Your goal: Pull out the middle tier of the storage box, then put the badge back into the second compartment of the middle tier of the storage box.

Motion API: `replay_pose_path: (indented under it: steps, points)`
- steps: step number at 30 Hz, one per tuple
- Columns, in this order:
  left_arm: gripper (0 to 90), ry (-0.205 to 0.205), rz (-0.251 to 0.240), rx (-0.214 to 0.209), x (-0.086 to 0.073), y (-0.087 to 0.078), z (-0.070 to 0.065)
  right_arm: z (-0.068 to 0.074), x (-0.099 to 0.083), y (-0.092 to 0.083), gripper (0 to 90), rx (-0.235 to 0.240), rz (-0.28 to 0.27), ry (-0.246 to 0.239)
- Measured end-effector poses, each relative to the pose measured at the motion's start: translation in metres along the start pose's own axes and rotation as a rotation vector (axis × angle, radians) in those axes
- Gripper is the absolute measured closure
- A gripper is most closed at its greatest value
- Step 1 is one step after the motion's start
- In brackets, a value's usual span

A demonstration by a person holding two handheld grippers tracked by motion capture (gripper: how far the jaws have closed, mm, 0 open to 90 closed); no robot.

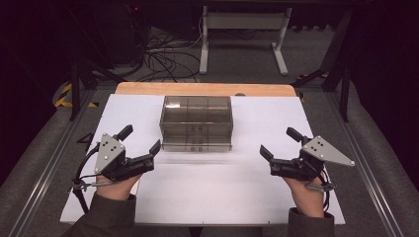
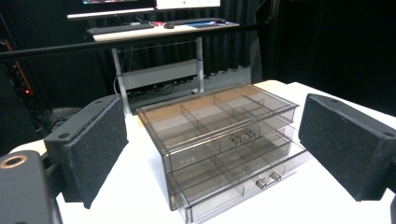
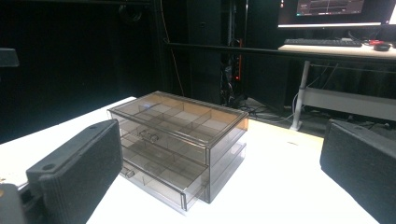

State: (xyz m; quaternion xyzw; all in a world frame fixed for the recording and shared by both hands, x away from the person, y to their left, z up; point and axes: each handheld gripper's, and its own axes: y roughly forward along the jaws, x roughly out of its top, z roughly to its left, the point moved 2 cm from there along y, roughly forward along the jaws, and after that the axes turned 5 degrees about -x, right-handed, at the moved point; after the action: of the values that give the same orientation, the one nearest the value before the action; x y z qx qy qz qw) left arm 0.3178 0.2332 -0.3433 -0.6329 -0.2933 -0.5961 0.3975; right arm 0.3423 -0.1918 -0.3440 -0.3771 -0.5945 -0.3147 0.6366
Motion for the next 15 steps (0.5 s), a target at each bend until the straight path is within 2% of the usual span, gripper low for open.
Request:
replay_pose_path:
  steps: [4,15]
  points:
    - [8.7,0.015,0.012,0.014,-0.002,-0.006,0.003,0.000,0.000,-0.001,0.0,-0.003,0.004,-0.007]
    - [9.0,0.008,0.037,0.046,-0.008,-0.021,0.016,0.001,0.001,-0.002,0.1,0.002,0.005,-0.006]
